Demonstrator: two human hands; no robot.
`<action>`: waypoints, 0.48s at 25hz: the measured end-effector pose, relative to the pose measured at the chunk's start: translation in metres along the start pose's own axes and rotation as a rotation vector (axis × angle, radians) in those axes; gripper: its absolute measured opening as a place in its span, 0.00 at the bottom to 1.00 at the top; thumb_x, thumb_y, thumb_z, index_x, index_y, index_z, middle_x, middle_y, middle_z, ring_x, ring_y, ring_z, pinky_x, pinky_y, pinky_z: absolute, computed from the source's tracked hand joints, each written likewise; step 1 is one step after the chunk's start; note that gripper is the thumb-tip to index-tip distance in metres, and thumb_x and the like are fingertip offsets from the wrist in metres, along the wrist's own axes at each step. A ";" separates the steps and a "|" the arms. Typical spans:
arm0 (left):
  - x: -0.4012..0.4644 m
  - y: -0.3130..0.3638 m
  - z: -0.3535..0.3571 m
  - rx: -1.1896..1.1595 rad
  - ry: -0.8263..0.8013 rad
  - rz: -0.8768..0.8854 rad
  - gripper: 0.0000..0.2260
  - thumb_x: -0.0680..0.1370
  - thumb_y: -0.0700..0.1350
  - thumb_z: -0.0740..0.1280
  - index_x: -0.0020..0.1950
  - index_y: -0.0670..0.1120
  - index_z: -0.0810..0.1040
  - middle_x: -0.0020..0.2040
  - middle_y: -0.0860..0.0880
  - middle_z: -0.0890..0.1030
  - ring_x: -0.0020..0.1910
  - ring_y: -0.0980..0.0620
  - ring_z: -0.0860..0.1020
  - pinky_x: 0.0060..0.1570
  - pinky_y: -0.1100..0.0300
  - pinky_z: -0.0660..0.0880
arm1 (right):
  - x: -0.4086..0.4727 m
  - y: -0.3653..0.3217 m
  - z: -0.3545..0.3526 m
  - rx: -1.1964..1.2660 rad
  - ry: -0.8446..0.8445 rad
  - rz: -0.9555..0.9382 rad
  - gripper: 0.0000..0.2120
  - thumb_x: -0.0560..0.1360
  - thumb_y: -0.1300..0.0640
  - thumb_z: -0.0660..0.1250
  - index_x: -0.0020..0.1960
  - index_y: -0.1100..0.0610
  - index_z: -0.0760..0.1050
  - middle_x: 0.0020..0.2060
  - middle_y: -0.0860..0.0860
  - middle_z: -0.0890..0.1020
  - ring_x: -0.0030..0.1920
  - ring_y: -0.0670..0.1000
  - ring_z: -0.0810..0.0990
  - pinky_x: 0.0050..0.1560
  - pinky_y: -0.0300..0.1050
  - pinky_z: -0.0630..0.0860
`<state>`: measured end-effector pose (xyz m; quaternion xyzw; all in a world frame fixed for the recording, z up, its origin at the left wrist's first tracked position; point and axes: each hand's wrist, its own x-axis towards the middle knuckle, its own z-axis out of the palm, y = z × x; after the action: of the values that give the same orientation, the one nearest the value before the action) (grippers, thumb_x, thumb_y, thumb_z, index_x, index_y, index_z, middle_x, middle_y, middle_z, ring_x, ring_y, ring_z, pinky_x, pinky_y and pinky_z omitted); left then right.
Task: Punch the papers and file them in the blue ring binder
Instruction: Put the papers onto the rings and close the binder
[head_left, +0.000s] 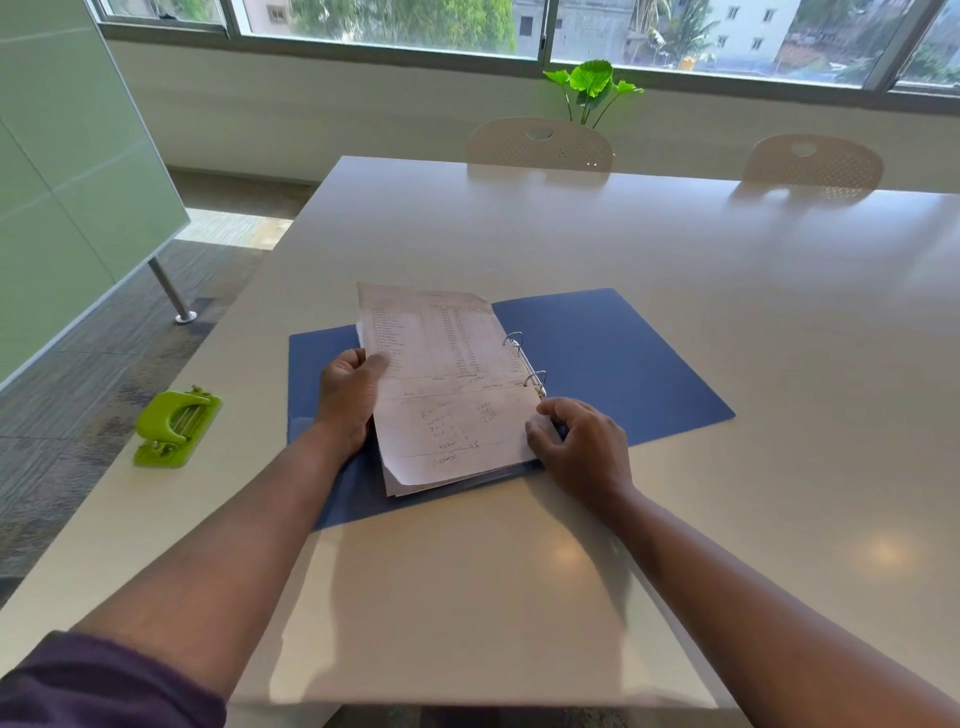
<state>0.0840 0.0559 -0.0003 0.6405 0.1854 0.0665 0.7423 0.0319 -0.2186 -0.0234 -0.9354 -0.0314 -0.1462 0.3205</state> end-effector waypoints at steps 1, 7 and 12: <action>0.001 0.003 -0.004 -0.030 -0.019 -0.037 0.04 0.80 0.41 0.69 0.48 0.41 0.79 0.46 0.44 0.86 0.43 0.46 0.85 0.40 0.54 0.83 | -0.002 -0.002 0.000 0.013 0.004 -0.001 0.13 0.75 0.45 0.68 0.53 0.52 0.84 0.50 0.46 0.87 0.45 0.48 0.83 0.50 0.50 0.81; 0.002 0.045 -0.007 0.106 -0.031 -0.161 0.05 0.80 0.43 0.69 0.50 0.41 0.81 0.42 0.45 0.85 0.33 0.50 0.84 0.35 0.57 0.80 | -0.011 -0.031 -0.004 0.014 -0.065 -0.021 0.23 0.71 0.34 0.70 0.57 0.49 0.83 0.57 0.45 0.85 0.54 0.47 0.83 0.57 0.49 0.79; -0.002 0.089 0.013 0.242 -0.038 -0.098 0.10 0.77 0.48 0.71 0.53 0.43 0.79 0.50 0.46 0.83 0.44 0.47 0.82 0.48 0.55 0.80 | -0.030 -0.087 -0.010 -0.101 -0.197 -0.293 0.51 0.66 0.21 0.64 0.80 0.49 0.61 0.78 0.45 0.66 0.76 0.49 0.64 0.72 0.54 0.65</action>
<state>0.0996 0.0588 0.0885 0.7167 0.2089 -0.0046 0.6653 -0.0121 -0.1546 0.0265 -0.9455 -0.1910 -0.1004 0.2438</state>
